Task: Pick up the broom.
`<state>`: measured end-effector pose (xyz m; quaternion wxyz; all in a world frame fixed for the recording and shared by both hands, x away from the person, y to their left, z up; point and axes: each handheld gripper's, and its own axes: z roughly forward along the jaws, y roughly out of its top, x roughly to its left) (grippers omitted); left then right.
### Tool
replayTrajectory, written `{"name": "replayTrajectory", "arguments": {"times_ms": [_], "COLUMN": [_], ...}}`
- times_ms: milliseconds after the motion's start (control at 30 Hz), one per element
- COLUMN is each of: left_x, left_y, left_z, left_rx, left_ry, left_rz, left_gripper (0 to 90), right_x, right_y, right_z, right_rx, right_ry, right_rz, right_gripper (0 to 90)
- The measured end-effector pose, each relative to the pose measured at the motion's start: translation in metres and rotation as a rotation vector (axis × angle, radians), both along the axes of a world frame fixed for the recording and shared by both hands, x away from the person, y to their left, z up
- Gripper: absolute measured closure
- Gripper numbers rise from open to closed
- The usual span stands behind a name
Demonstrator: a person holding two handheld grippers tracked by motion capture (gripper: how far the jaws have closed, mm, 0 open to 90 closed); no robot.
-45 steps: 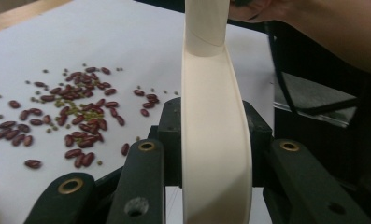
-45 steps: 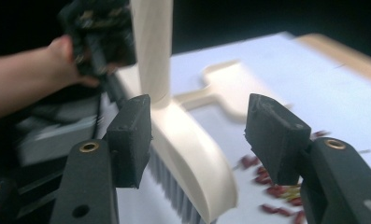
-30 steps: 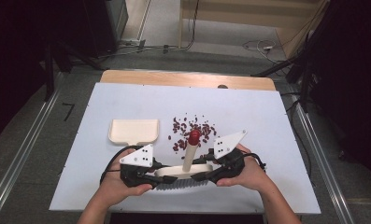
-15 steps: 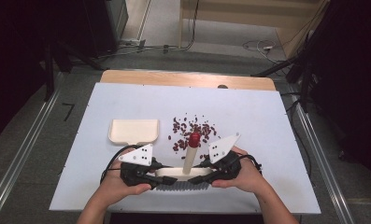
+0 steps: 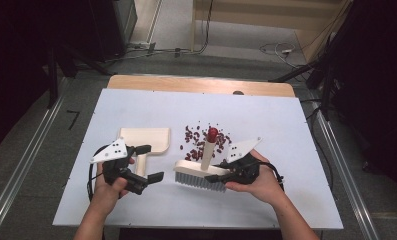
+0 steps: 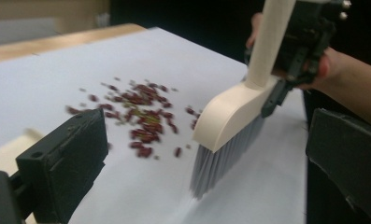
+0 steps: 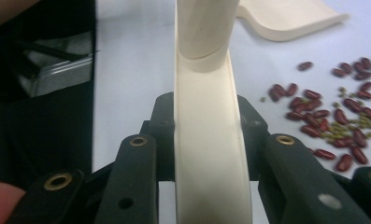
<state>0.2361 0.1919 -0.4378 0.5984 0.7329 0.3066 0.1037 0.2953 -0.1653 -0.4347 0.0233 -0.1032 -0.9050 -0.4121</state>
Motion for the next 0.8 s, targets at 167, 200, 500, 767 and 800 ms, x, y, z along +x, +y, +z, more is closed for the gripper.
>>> {"name": "replayTrajectory", "arguments": {"times_ms": [167,200,500,767,800], "left_x": [0.000,0.000,-0.002,-0.001,-0.001], "left_y": [0.023,0.027,0.049,0.048,0.048], "left_z": [-0.004,-0.005,-0.015,-0.022,-0.023], "left_rx": [-0.030,-0.034,-0.019,0.014,0.019], "left_ry": [0.001,0.002,-0.012,-0.001,0.000], "left_rz": [0.130,0.149,0.294,0.314,0.316], "left_gripper": [0.0,0.0,0.0,0.0,0.0], "right_x": [0.006,0.007,0.023,0.039,0.042], "right_y": [-0.005,-0.007,-0.035,-0.071,-0.076], "right_z": [-0.002,-0.001,0.006,0.010,0.010], "right_rx": [0.021,0.025,0.045,0.060,0.064], "right_ry": [0.010,0.008,-0.044,-0.085,-0.086], "right_rz": [-0.098,-0.122,-0.357,-0.579,-0.604], "right_gripper": [65.9,65.9,65.8,65.8,65.8]}}
